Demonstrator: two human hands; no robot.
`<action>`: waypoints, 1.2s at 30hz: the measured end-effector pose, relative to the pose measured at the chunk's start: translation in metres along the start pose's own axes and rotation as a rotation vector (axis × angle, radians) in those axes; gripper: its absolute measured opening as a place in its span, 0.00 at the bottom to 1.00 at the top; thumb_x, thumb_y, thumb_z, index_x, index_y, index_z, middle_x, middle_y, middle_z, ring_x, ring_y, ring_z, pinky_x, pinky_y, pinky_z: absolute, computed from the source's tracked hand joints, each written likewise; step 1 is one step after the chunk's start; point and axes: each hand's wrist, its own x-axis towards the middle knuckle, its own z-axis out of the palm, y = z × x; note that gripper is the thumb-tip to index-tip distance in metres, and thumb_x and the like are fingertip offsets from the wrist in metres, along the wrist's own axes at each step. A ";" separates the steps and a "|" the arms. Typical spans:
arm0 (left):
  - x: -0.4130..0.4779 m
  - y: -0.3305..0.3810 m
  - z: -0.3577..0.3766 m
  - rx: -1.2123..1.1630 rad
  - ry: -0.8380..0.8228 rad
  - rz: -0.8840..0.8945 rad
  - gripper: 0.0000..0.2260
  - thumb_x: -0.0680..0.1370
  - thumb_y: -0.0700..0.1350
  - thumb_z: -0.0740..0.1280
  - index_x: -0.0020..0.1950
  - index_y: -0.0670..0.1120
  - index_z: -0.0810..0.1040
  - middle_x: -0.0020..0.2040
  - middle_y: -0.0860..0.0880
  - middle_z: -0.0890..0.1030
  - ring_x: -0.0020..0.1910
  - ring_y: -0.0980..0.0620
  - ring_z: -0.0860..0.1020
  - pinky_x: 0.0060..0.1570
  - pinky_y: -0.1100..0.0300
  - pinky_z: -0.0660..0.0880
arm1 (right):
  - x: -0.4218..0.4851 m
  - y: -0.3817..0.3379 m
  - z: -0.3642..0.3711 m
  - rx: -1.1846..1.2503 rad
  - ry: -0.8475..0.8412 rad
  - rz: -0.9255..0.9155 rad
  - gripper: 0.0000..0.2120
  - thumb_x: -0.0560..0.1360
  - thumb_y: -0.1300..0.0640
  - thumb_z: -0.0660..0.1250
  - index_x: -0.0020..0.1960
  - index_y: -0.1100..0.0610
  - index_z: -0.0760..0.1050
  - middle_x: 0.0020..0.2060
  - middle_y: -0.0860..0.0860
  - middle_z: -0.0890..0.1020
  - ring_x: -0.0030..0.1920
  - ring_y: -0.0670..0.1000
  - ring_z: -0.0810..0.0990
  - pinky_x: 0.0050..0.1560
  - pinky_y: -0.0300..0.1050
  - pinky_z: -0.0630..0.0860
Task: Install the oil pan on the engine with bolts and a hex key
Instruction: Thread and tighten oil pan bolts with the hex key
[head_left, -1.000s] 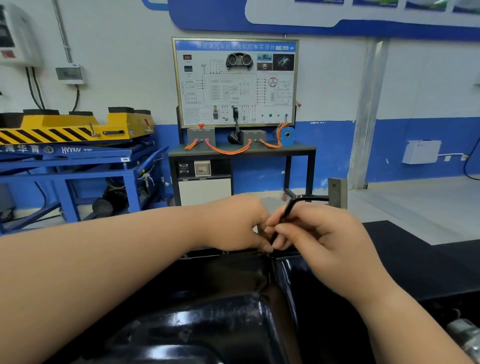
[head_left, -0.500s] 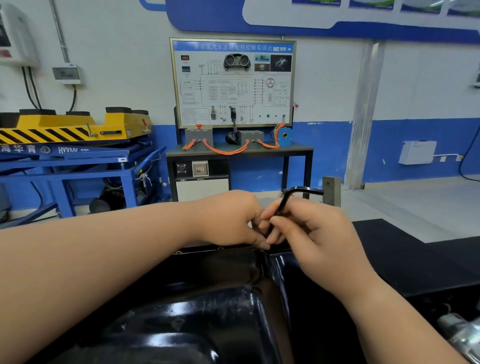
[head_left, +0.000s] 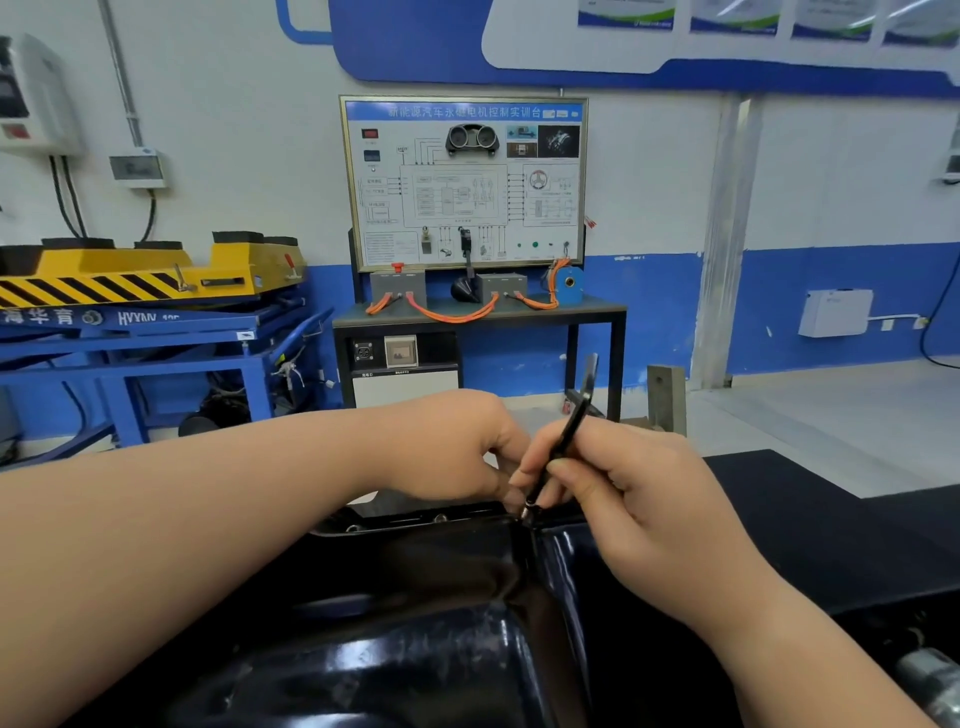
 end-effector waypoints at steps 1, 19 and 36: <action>0.000 0.000 0.000 0.010 -0.003 -0.008 0.20 0.73 0.43 0.70 0.27 0.60 0.69 0.26 0.69 0.73 0.31 0.71 0.72 0.36 0.77 0.65 | 0.000 0.000 0.000 0.000 0.004 -0.002 0.09 0.74 0.65 0.61 0.45 0.56 0.78 0.37 0.43 0.81 0.37 0.44 0.80 0.40 0.40 0.77; 0.004 0.004 0.005 0.073 0.016 -0.045 0.05 0.73 0.46 0.70 0.39 0.47 0.80 0.32 0.55 0.75 0.31 0.60 0.70 0.38 0.65 0.68 | 0.001 0.003 0.001 0.116 0.026 0.079 0.07 0.75 0.63 0.60 0.44 0.59 0.77 0.34 0.47 0.82 0.36 0.46 0.81 0.39 0.43 0.78; 0.005 0.008 0.005 0.105 -0.001 -0.036 0.18 0.74 0.49 0.70 0.26 0.56 0.67 0.27 0.54 0.70 0.28 0.57 0.68 0.33 0.62 0.65 | 0.001 -0.002 0.005 0.230 0.069 0.155 0.08 0.71 0.59 0.67 0.42 0.65 0.75 0.30 0.53 0.81 0.32 0.46 0.82 0.36 0.48 0.80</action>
